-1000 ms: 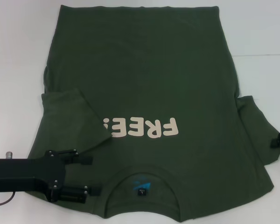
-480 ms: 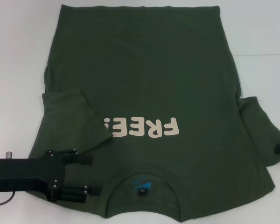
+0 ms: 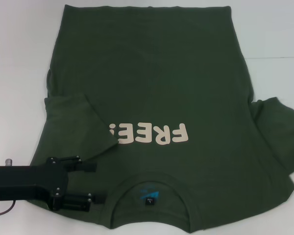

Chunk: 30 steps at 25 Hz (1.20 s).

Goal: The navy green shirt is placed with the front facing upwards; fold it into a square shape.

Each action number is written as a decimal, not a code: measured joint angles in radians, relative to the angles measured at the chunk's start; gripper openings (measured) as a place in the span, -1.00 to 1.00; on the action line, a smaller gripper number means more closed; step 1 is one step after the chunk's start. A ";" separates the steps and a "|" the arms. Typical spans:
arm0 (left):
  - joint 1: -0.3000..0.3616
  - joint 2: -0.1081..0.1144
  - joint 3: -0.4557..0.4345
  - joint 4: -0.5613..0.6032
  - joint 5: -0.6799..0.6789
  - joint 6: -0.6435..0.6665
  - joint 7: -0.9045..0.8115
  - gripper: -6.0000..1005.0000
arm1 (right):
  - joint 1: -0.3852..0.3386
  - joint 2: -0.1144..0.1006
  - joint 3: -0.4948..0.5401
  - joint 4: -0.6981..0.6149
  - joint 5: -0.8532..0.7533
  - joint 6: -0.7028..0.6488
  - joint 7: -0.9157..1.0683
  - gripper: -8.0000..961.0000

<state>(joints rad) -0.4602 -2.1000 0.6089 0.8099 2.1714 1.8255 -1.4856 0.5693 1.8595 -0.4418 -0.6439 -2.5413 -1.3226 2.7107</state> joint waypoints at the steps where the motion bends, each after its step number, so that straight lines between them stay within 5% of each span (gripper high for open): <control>1: 0.000 0.000 0.000 0.000 0.000 0.000 0.000 0.86 | -0.005 -0.002 0.020 -0.013 0.002 -0.007 -0.002 -0.91; 21: 0.000 -0.006 -0.003 -0.008 -0.010 0.000 -0.004 0.86 | -0.071 -0.021 0.102 -0.061 0.212 -0.080 -0.094 -0.90; 30: 0.000 -0.009 -0.003 -0.009 -0.010 -0.003 -0.004 0.86 | -0.002 0.024 0.081 -0.053 0.226 -0.097 -0.138 -0.91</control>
<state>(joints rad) -0.4602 -2.1091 0.6057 0.8007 2.1610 1.8224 -1.4895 0.5668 1.8838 -0.3608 -0.6972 -2.3157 -1.4194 2.5728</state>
